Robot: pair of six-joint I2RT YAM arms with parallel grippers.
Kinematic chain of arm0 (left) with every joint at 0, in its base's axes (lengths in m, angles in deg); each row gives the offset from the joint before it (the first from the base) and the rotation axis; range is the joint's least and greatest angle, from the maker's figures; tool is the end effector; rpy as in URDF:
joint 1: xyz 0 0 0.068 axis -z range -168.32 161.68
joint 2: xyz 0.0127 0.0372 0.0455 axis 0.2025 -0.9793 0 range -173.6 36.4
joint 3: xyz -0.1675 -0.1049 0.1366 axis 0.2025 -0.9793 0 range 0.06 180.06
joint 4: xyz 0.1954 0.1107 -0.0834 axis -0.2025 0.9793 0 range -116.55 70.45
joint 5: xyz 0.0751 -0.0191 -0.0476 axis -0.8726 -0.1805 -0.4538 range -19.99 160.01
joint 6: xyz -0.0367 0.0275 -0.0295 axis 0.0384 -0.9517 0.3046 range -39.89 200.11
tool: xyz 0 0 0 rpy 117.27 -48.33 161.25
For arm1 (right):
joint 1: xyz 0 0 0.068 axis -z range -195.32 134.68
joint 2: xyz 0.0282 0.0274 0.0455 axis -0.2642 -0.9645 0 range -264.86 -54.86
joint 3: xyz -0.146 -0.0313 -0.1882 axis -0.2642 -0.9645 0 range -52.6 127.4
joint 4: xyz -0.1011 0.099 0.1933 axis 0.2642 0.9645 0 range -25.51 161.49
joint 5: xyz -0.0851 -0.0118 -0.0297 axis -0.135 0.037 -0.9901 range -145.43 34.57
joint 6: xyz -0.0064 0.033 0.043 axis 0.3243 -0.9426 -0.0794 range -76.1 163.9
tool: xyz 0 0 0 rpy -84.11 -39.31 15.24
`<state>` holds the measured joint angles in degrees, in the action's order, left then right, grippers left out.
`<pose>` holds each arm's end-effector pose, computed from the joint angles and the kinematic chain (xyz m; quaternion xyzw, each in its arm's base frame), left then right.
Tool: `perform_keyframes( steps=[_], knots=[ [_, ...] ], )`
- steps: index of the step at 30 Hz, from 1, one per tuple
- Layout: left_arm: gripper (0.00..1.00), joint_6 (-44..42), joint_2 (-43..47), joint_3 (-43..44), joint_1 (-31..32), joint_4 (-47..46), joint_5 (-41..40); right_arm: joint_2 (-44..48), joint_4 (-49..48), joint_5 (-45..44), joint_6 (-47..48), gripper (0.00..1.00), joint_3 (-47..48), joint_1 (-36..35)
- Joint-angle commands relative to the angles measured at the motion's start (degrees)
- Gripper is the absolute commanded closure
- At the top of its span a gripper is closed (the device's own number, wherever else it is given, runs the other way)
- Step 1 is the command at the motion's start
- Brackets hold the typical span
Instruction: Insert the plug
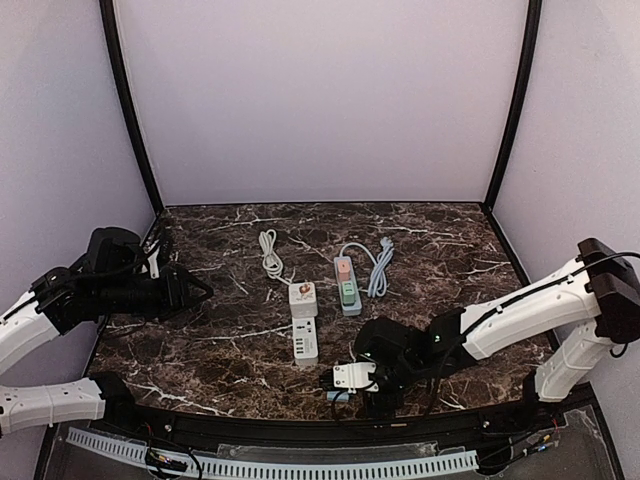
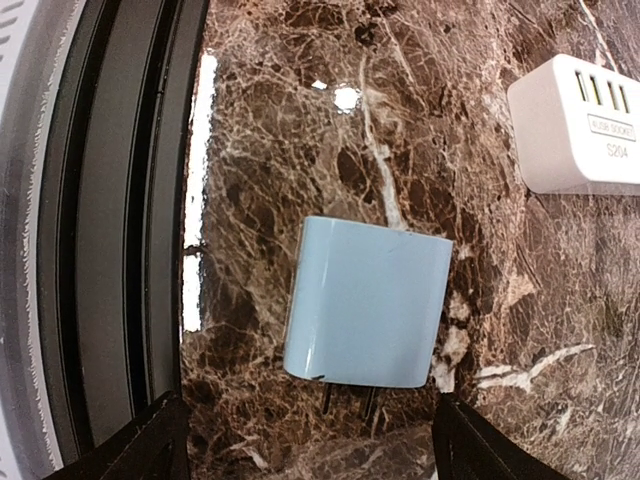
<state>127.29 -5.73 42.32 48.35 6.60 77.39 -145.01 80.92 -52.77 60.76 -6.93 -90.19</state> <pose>0.1280 -0.1012 0.2683 -0.0498 0.8762 -0.3601 0.3164 0.0700 0.2654 0.1346 -0.6986 0.6697 0.1414 0.2087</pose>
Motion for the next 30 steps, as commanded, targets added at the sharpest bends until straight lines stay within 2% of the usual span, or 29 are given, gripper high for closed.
perform_keyframes(
  steps=[1, 6, 13, 22, 30],
  knots=[
    [0.37, -0.15, 0.73, -0.80, 0.25, 1.92, -0.88, 0.03, -8.41, 0.09, 0.38, 0.17, -2.16, -0.52],
    [0.37, -0.48, 0.25, -0.66, 0.25, 1.68, -1.06, -1.08, -15.13, -0.92, -2.86, 0.18, -3.96, -0.51],
    [0.37, -0.95, -1.27, -0.07, 0.25, 1.40, -0.18, -4.87, -20.29, 0.78, -5.89, 0.28, -4.11, -0.44],
    [0.37, -1.97, -1.82, 0.52, 0.25, 1.49, -0.27, -5.83, -21.00, 0.46, -8.84, 0.39, -4.97, -0.40],
    [0.37, -2.23, -2.91, 0.66, 0.25, 1.19, -0.26, -3.25, -21.44, -0.50, -13.44, 0.43, -8.30, -0.40]
  ],
)
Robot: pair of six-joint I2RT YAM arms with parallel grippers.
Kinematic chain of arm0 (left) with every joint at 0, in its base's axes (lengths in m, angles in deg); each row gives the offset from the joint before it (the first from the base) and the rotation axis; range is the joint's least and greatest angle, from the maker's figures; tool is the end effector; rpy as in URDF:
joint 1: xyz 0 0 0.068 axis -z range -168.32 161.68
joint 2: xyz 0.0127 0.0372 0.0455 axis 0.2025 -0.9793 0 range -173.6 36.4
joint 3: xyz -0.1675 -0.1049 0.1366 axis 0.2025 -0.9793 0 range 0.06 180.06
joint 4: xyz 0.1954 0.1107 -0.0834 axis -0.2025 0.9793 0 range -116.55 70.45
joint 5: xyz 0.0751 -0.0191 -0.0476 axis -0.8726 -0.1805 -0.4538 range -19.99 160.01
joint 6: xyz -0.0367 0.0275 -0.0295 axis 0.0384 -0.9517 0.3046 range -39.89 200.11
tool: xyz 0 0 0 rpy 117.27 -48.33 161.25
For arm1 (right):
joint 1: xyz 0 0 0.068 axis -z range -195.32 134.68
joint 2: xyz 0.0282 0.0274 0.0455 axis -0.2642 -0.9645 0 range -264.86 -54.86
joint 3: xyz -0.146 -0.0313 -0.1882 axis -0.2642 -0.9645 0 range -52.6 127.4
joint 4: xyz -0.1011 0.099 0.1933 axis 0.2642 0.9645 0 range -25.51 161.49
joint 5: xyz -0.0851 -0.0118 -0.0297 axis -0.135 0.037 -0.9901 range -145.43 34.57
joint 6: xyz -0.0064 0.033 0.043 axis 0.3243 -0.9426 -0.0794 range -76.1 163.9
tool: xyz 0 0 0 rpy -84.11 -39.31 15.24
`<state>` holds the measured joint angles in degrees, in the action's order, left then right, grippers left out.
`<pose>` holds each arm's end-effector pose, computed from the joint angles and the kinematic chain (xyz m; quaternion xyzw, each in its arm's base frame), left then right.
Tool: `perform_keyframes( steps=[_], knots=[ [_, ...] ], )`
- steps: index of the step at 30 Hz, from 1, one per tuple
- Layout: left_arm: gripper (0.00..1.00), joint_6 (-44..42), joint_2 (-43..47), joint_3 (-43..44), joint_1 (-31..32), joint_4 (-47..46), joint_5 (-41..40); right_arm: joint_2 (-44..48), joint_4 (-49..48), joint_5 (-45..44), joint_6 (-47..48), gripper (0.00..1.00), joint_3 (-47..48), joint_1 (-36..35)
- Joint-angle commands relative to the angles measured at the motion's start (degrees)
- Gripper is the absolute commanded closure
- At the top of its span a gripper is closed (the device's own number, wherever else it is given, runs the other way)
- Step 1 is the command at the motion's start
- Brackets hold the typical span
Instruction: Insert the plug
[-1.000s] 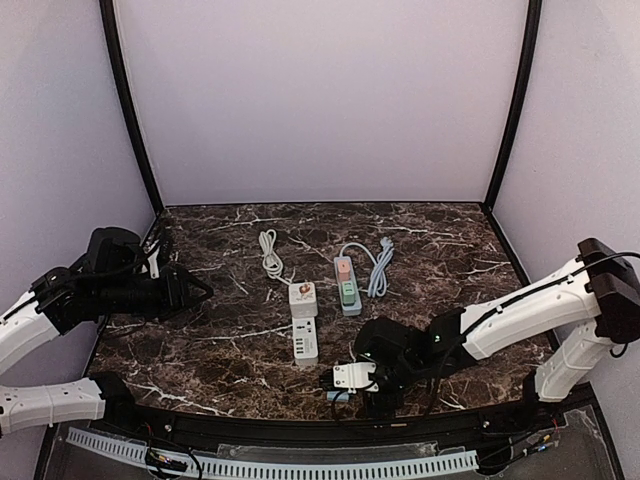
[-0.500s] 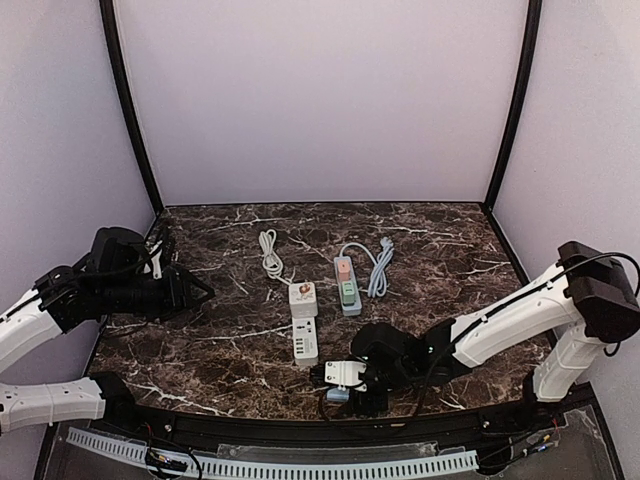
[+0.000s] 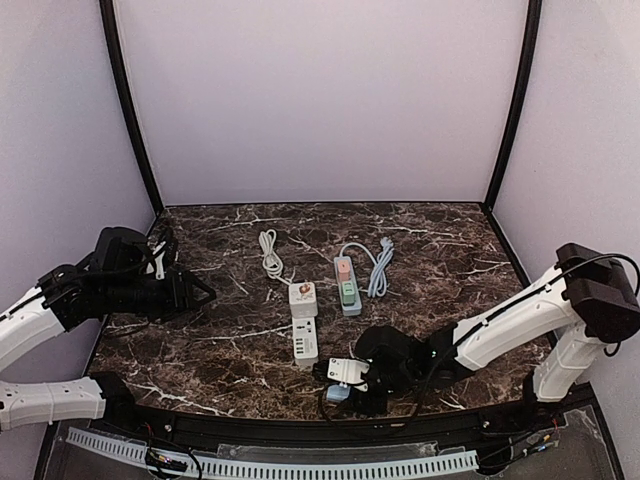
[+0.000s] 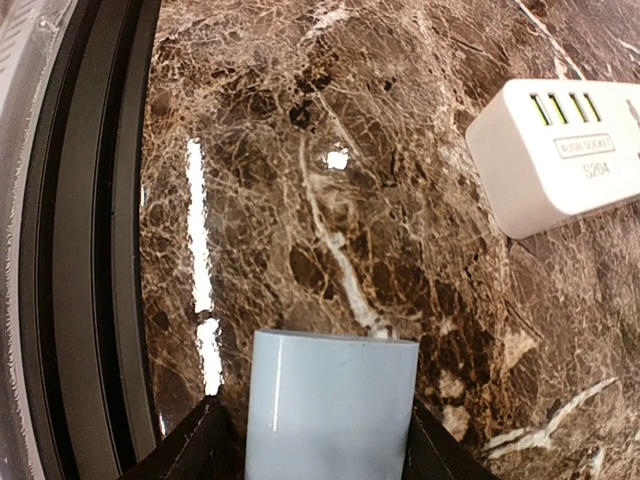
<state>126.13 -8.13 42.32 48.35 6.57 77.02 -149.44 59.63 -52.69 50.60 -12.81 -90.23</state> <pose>0.1333 -0.1048 0.2622 -0.0444 0.8862 -0.3433 0.3079 0.0728 0.2769 0.1119 -0.6200 0.7056 0.2107 0.2710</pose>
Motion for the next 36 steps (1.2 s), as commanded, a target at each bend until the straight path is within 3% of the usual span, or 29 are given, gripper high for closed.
perform_keyframes(
  steps=[1, 12, 25, 26, 30, 33, 36],
  knots=[
    [0.37, -1.13, -0.83, 0.81, 0.21, 1.12, 0.11, 1.24, -0.33, -0.47, -3.72, 0.44, -2.76, -0.40],
    [0.37, -1.55, -3.10, 1.99, 0.25, 0.67, 0.33, -1.78, -1.11, -0.16, -3.53, 0.51, -1.50, -0.40],
    [0.36, -0.89, -3.56, 3.67, 0.20, 2.26, -1.68, -0.95, -0.86, -2.36, -4.48, 1.00, 1.27, -0.40],
    [0.35, -0.82, -3.72, 3.91, 0.24, 2.88, -1.97, -0.61, -0.70, -2.54, -4.25, 1.00, 1.78, -0.41],
    [0.24, -1.30, -4.18, 5.37, 0.25, 4.35, -2.44, 0.33, 0.79, -4.72, -2.95, 1.00, 4.69, -0.34],
    [0.04, -2.00, -4.56, 7.38, 0.24, 6.51, -3.80, 1.00, 2.12, -4.89, -1.56, 1.00, 7.37, -0.41],
    [0.01, -2.98, -5.21, 9.15, 0.23, 9.15, -4.48, 2.10, 3.09, -5.56, 0.04, 1.00, 9.73, -0.36]
  ],
)
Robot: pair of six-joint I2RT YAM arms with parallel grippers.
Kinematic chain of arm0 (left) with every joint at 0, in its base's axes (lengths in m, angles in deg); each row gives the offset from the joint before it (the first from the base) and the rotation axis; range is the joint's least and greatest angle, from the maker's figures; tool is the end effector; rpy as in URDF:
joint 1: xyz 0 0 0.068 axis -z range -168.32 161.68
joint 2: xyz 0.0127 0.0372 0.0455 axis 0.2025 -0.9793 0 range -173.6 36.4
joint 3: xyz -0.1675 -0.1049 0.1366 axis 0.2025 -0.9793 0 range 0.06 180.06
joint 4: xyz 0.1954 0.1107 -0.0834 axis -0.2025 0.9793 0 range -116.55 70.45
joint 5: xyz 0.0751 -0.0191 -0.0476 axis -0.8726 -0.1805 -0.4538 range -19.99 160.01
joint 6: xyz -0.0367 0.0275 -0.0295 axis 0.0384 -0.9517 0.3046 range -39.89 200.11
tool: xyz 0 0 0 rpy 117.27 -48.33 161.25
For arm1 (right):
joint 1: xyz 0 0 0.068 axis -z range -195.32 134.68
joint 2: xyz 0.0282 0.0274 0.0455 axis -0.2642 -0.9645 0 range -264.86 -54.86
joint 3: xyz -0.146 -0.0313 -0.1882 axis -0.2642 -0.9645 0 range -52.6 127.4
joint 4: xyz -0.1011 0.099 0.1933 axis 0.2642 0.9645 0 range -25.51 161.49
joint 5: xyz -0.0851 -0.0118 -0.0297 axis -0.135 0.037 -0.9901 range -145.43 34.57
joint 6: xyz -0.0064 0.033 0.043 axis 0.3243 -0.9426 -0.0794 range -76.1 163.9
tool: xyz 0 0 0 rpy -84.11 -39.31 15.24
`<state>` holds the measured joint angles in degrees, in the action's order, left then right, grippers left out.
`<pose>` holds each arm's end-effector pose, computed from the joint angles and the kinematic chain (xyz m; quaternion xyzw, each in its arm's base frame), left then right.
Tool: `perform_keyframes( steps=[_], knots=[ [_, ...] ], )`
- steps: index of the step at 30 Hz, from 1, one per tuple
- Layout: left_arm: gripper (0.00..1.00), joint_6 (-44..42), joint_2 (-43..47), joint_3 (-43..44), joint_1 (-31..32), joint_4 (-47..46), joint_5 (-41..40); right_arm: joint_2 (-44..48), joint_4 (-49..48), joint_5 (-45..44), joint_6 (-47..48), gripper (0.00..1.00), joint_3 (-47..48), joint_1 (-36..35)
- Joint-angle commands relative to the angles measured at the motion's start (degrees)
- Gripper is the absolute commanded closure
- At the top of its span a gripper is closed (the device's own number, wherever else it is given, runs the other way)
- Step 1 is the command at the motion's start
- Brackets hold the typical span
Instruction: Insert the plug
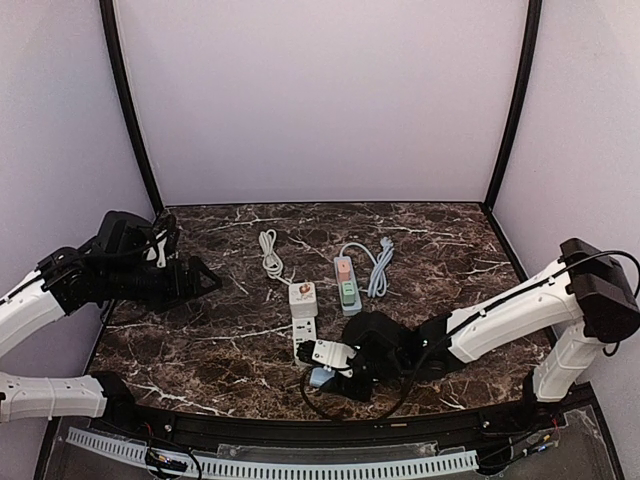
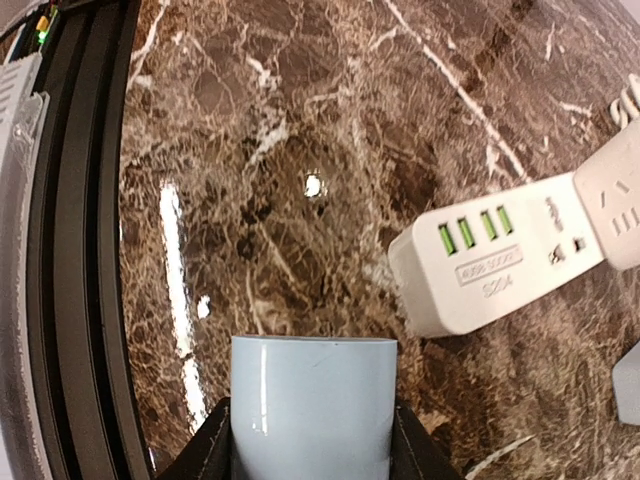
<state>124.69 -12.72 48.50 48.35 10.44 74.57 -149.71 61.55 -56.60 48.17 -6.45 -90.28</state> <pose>0.1418 -0.1092 0.2774 -0.0444 0.8959 -0.3140 0.3112 0.0806 0.2971 0.1368 -0.5877 0.7160 0.2101 0.3126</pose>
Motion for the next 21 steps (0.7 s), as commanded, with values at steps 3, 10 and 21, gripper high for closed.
perform_keyframes(
  steps=[3, 10, 21],
  knots=[
    [0.01, -1.63, -1.88, 4.97, 0.24, 6.50, -1.10, 3.63, 1.84, -2.43, 4.12, 1.00, 5.65, -0.36],
    [0.06, -2.39, -4.92, 10.34, 0.22, 6.10, 11.19, 6.83, 2.15, -2.57, 7.63, 1.00, 10.60, 0.15],
    [0.08, -0.74, -10.23, 18.84, 0.18, 5.07, 20.46, 8.91, 1.60, -0.16, 13.26, 1.00, 17.99, 1.78]
  ],
)
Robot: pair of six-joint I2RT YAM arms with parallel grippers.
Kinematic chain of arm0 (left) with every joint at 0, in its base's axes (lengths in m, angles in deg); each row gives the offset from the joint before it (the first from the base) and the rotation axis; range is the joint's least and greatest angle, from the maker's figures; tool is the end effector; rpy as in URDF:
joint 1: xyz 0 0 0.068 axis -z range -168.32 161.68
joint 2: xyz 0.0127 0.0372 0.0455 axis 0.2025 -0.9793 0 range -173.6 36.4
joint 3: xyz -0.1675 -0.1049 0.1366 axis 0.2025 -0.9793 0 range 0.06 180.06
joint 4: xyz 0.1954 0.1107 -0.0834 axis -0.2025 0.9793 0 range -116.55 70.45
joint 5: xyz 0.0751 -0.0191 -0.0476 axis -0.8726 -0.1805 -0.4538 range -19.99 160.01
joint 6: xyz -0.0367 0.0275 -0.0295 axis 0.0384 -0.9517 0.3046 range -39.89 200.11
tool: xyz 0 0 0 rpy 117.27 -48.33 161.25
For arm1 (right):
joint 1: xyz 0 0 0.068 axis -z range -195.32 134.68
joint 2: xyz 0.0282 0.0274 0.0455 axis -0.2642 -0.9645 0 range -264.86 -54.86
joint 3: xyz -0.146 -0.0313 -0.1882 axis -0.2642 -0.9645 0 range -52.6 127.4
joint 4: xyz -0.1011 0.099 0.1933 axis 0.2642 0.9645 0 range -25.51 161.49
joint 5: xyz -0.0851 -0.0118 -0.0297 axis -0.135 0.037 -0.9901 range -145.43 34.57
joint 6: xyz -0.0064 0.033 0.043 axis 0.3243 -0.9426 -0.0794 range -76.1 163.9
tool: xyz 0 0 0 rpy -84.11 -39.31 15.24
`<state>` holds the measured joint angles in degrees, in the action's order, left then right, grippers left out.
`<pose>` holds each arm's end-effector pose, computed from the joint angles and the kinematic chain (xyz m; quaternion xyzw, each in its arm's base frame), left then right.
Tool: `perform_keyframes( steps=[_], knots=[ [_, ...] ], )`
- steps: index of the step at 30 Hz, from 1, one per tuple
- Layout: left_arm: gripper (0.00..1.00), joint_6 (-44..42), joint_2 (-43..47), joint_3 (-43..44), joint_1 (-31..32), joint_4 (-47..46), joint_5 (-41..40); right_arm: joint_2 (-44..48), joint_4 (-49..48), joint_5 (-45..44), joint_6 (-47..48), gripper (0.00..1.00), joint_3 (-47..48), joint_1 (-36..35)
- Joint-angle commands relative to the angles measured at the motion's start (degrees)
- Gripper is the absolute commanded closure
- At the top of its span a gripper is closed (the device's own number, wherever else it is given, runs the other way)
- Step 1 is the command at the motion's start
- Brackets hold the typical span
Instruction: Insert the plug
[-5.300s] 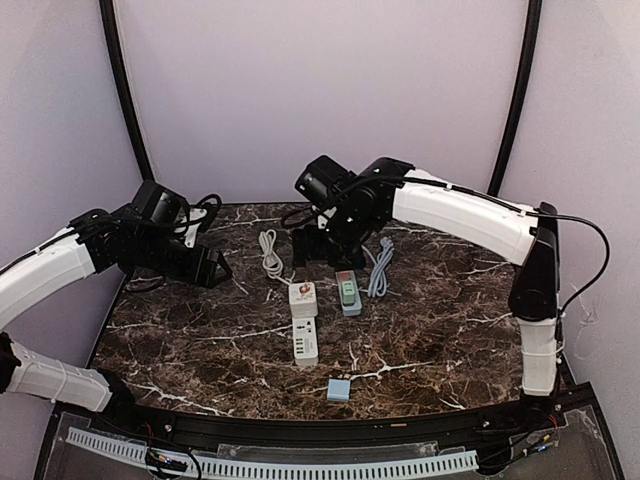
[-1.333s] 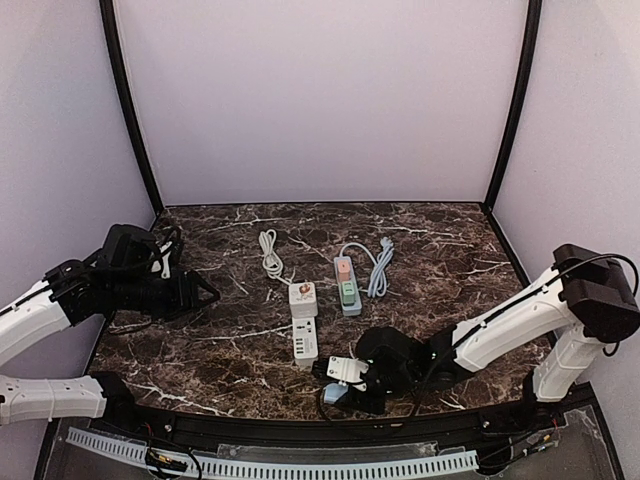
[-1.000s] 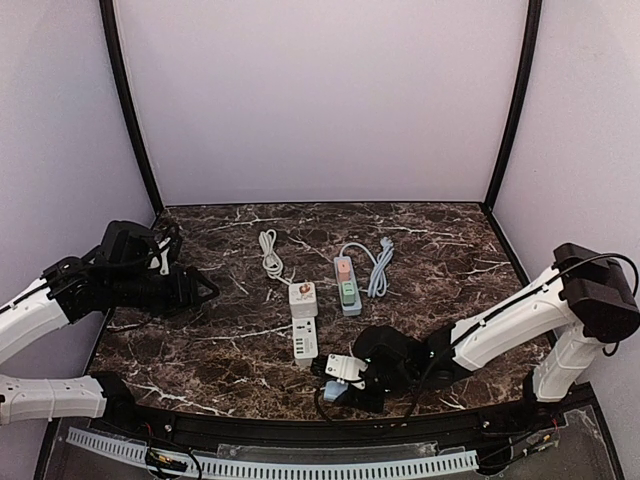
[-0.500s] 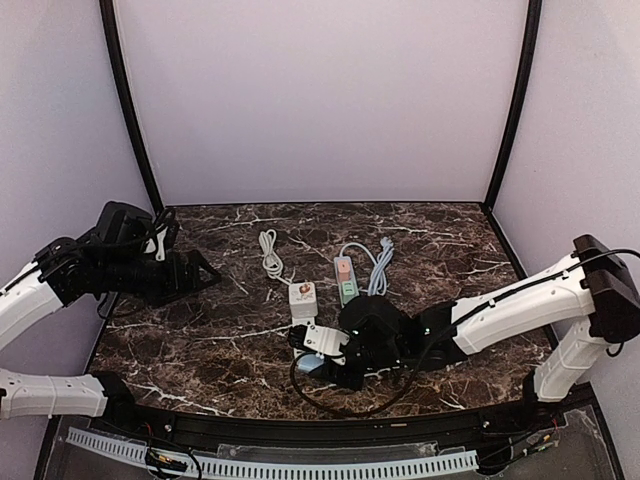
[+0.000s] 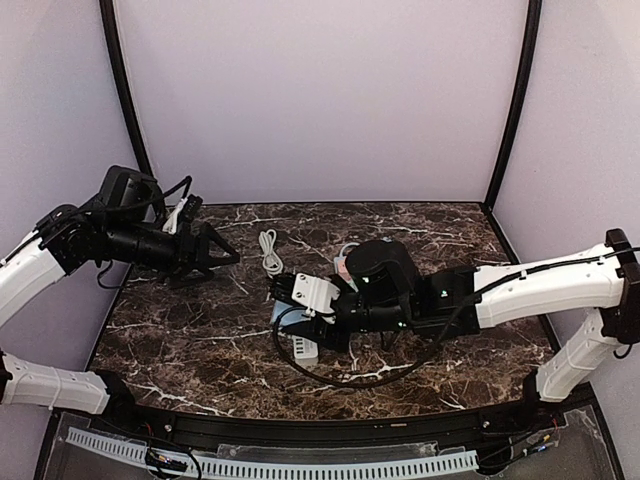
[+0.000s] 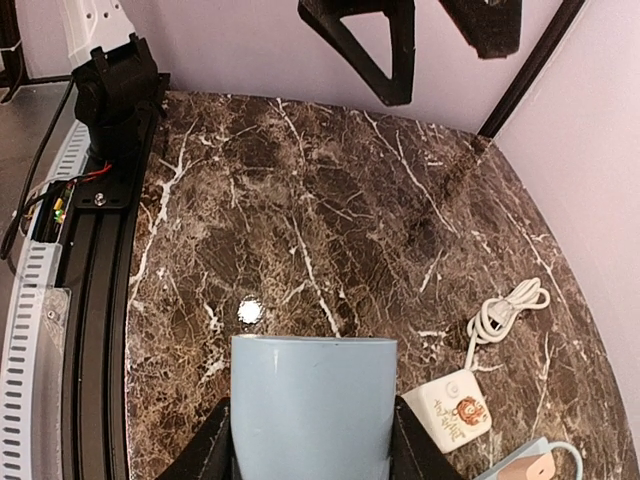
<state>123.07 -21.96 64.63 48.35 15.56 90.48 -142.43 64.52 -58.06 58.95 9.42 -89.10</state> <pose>0.1533 -0.1301 0.3296 0.0325 0.8795 -0.4081 0.2425 0.0953 0.3219 0.2543 -0.5833 0.6127 0.2444 0.4739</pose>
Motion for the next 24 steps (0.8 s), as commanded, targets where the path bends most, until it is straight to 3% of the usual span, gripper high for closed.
perform_keyframes(
  steps=[1, 10, 24],
  knots=[
    [0.08, 1.06, -1.32, 3.46, 0.17, -0.38, 5.21, 1.63, -1.57, 1.79, 2.59, 1.00, 2.59, 0.73],
    [0.20, 4.58, -2.73, 0.60, 0.23, -8.87, 17.15, -0.42, -3.37, 4.37, 2.68, 1.00, 8.01, 1.18],
    [0.24, 5.12, -2.99, 0.71, 0.24, -12.25, 25.28, -4.83, -3.19, 5.98, 3.18, 1.00, 14.62, 2.55]
  ],
)
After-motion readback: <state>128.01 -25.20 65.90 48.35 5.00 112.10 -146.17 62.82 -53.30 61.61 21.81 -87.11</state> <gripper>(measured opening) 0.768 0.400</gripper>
